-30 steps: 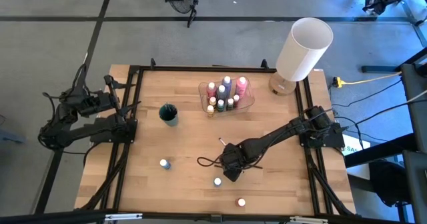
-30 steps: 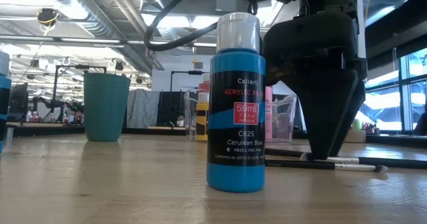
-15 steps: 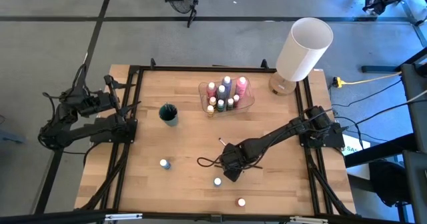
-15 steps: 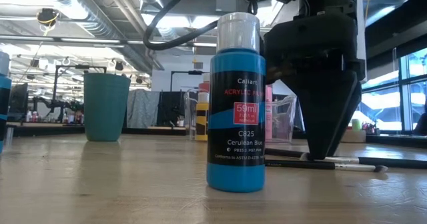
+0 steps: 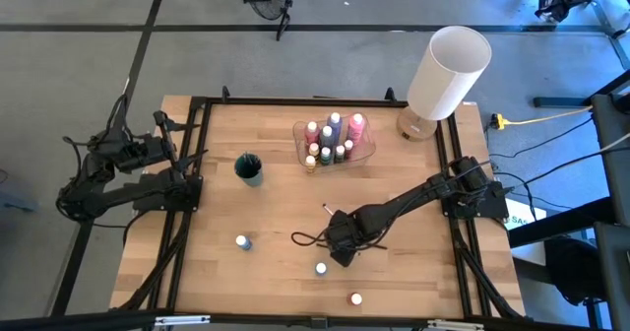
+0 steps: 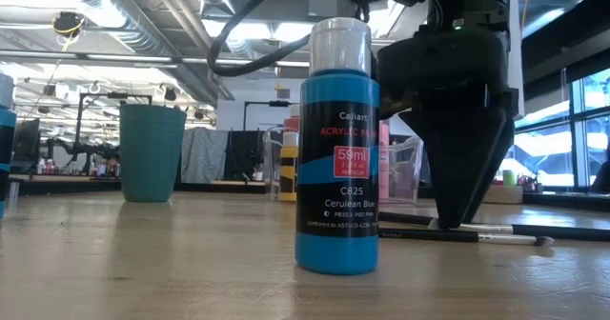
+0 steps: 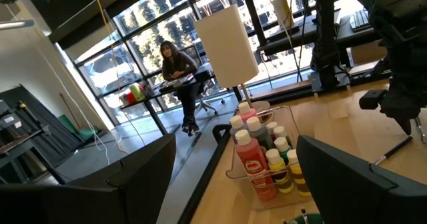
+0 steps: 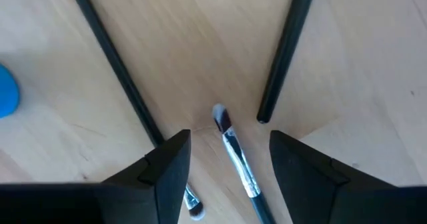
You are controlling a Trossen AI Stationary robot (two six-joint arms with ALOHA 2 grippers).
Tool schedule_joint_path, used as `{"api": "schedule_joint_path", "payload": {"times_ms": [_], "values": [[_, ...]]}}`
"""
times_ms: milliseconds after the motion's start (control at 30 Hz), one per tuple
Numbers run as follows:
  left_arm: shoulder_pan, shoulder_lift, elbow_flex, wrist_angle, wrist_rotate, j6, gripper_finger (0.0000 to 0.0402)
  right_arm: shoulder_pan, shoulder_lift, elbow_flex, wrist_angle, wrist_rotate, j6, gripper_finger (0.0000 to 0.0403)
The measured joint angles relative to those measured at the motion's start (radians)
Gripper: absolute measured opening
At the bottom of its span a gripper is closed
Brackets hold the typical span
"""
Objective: Pick & Place Paint Supplies
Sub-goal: Put the black paint brush into the green cup
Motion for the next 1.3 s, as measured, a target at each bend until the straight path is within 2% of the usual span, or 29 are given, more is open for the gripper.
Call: {"api": "schedule_joint_path", "payload": {"times_ms": [967,1300], "values": [[0.000,0.000,0.000,0.000,0.000,-0.008,0.0308,-0.025,0.038,0.005,-0.014,-0.034,0.002,0.0206],[0.000,0.000,0.000,0.000,0.000,-0.011,0.0308,-0.039,0.039,0.003,-0.033,-0.038,0.002,0.0174]]}}
